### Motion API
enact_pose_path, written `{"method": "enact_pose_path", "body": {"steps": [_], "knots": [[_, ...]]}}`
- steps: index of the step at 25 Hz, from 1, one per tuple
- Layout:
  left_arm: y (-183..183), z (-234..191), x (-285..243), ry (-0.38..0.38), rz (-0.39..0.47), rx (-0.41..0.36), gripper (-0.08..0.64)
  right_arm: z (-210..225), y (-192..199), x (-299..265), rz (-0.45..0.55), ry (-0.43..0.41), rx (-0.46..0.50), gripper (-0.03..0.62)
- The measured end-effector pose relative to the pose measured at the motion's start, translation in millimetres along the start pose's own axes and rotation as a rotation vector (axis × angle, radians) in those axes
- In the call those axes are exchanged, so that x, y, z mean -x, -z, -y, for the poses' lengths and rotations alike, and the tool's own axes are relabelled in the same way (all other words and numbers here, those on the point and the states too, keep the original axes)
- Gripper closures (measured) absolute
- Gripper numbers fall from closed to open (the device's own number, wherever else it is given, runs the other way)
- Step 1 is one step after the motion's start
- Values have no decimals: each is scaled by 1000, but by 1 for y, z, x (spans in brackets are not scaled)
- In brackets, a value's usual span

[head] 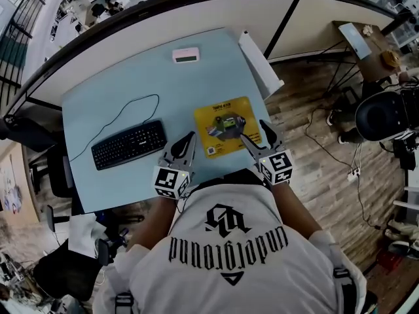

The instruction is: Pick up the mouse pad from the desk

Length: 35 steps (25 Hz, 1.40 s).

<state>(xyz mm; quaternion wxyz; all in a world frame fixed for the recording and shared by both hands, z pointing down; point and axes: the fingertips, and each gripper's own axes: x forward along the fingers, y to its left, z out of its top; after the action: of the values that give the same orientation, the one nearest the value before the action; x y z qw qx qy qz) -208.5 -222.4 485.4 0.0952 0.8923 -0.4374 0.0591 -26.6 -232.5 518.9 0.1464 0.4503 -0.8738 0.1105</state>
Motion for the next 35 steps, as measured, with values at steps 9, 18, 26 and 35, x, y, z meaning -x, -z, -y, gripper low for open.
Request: {"method": "enact_pose_path", "body": {"steps": [9, 18, 26, 35], "knots": [[38, -5, -22, -40, -83, 25, 552, 31, 57, -33, -140, -21, -32, 256], [76, -14, -49, -70, -168, 47, 552, 52, 126, -60, -286, -52, -85, 249], [119, -27, -72, -85, -262, 74, 552, 73, 171, -88, -386, -57, -133, 235], [143, -36, -92, -93, -279, 111, 552, 90, 221, -109, -481, -47, -182, 219]]}}
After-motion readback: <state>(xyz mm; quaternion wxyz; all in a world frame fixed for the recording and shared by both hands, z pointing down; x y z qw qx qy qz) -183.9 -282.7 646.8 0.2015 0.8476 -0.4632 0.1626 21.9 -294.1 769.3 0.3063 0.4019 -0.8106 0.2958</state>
